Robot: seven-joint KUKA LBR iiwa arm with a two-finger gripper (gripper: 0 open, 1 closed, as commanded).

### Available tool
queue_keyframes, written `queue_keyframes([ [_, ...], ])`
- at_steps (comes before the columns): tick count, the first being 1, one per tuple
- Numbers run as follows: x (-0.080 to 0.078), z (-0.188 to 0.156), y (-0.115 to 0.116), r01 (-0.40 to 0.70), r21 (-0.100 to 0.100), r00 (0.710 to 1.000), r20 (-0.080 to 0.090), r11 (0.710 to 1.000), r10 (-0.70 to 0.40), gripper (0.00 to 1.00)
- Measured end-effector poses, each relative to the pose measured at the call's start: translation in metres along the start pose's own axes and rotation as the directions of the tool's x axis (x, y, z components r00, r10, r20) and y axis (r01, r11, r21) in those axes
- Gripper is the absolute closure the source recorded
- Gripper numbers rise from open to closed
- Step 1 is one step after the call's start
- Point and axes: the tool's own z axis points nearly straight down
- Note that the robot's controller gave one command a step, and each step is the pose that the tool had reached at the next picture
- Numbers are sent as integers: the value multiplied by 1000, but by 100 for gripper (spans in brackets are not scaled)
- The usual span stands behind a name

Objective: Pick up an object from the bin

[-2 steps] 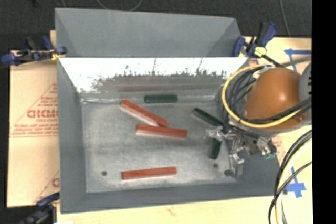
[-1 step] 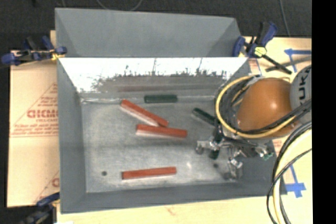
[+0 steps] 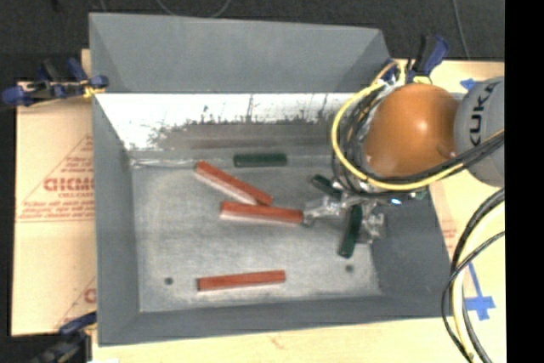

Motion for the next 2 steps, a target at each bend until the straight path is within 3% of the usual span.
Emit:
queue_keyframes([
  [1,0,0,1,-5,-3,1000,0,1000,5,100],
  [2,45,-151,-77,71,9,997,-2,997,-71,100],
])
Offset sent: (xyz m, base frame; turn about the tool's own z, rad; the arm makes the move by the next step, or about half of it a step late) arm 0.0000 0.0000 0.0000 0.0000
